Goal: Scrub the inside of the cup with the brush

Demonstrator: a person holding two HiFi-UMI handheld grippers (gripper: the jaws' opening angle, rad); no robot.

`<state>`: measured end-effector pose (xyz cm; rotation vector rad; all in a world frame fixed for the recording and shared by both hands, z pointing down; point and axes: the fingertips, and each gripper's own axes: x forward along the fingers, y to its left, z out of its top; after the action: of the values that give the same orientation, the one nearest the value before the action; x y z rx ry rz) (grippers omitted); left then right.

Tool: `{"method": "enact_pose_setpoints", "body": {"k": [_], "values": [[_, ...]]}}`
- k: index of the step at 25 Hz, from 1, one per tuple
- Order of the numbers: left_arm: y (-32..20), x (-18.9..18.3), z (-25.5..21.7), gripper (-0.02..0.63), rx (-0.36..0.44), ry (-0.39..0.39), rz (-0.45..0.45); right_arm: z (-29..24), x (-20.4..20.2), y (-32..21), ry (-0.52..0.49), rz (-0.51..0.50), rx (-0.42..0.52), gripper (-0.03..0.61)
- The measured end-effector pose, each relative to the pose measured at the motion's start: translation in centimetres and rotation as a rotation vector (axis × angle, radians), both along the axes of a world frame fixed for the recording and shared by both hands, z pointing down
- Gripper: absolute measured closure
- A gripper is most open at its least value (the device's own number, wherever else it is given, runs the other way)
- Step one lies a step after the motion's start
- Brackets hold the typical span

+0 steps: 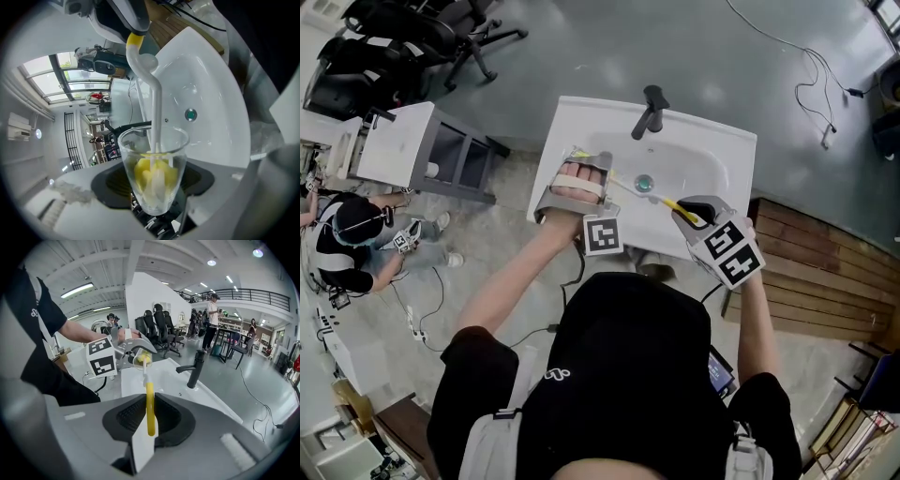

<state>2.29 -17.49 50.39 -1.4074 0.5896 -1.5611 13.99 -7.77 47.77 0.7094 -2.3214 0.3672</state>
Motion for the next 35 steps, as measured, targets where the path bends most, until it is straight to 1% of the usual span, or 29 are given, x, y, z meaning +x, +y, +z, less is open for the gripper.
{"method": "enact_pose_setpoints", "body": {"k": [5,7,9,11,13,14,17,18,21,24,29,31,35], "values": [[-0.6,0.0,-0.8,0.328,0.024,-0.014,0.0,-0.2,-0.5,-0.2,0.004,-0.017,0.007,0.526],[-1.1,0.1,-1.4,0.328,0.045,-0.002,0.012,-0.3,-0.7,-0.3,-0.004,-0.021,0.011,0.527],[-1.7,0.2,-2.3,0.328,0.069,0.016,0.038,-0.6,-0.6,-0.5,0.006,-0.029,0.042,0.528],[-2.1,0.3,-3.0,0.328,0.076,0.041,0.067,-0.8,-0.4,-0.7,0.029,-0.038,0.076,0.528],[-2.2,0.2,-3.2,0.328,0.073,0.05,0.077,-1.0,-0.2,-0.7,0.046,-0.04,0.094,0.528],[-2.1,0.1,-2.9,0.328,0.051,0.057,0.067,-1.1,-0.1,-0.6,0.05,-0.04,0.1,0.528],[-1.0,-0.5,-0.6,0.328,-0.137,0.147,-0.009,-1.5,0.0,-0.7,0.05,-0.043,0.109,0.526],[-1.0,-0.5,-0.5,0.328,-0.157,0.167,-0.02,-1.6,0.0,-0.8,0.048,-0.044,0.11,0.527],[-1.3,-0.3,-1.0,0.328,-0.148,0.191,-0.015,-2.0,0.3,-0.7,0.046,-0.05,0.112,0.528],[-1.3,-0.2,-0.9,0.328,-0.159,0.217,-0.017,-2.2,0.4,-0.7,0.049,-0.061,0.114,0.528],[-1.3,-0.8,-0.2,0.328,-0.178,0.212,-0.016,-2.4,0.0,-0.3,0.044,-0.072,0.105,0.528],[-1.2,-0.9,0.0,0.328,-0.189,0.226,-0.014,-2.5,0.0,-0.1,0.041,-0.073,0.105,0.528],[-1.3,-0.9,0.1,0.328,-0.187,0.226,-0.006,-2.7,0.1,0.0,0.035,-0.072,0.107,0.528]]}}
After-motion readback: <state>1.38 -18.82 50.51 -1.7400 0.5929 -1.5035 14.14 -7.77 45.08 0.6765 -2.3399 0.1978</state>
